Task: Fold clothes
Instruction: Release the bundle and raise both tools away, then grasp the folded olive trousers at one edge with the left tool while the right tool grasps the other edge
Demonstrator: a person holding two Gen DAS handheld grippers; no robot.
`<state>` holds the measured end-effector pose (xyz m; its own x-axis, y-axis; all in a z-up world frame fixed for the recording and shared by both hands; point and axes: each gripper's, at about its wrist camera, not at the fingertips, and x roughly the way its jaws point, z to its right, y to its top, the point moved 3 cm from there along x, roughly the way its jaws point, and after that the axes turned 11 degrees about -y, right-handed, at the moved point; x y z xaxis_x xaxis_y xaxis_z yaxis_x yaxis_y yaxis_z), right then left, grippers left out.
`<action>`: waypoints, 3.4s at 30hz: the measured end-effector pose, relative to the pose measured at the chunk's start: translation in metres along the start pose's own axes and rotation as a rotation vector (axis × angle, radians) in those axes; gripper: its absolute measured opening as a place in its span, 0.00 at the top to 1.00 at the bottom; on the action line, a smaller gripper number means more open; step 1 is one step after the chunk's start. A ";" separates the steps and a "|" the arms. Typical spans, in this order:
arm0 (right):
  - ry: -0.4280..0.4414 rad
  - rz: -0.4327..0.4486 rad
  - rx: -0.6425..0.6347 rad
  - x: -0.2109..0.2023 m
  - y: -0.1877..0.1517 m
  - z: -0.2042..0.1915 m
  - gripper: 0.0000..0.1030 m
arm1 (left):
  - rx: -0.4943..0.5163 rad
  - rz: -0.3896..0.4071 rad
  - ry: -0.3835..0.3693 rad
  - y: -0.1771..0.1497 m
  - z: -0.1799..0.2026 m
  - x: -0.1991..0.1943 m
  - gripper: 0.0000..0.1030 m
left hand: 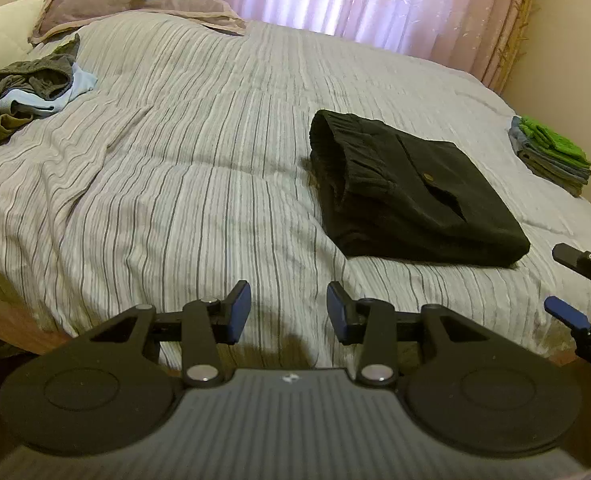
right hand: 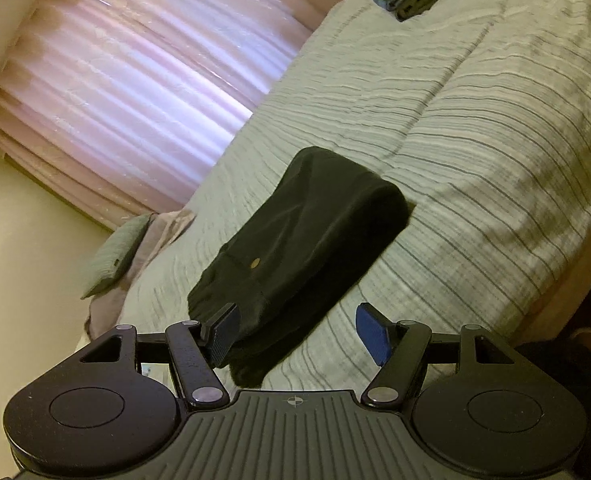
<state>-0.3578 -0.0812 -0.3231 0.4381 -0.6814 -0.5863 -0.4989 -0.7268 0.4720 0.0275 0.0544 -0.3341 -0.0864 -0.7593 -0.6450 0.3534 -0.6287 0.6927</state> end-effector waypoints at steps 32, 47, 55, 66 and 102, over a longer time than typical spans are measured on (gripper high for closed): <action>0.081 0.272 -0.054 0.107 0.079 -0.039 0.35 | 0.183 0.109 -0.152 0.149 -0.024 0.120 0.81; -0.359 0.023 0.124 0.088 0.106 -0.060 0.35 | 0.441 -0.282 -0.169 0.283 0.063 0.164 0.80; -0.547 -0.004 0.415 0.066 0.061 -0.050 0.35 | 0.665 -0.476 -0.302 0.283 0.066 0.226 0.80; -0.472 0.187 0.939 0.090 -0.008 -0.055 0.52 | 0.714 -0.657 -0.491 0.295 0.064 0.297 0.68; -0.732 0.116 0.614 0.126 -0.002 -0.083 0.84 | 0.923 -0.719 -0.716 0.254 0.069 0.324 0.95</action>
<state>-0.2392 -0.1732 -0.3434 -0.1100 -0.3731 -0.9213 -0.9054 -0.3447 0.2477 0.0254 -0.3632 -0.3453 -0.5427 0.0360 -0.8391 -0.6918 -0.5856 0.4224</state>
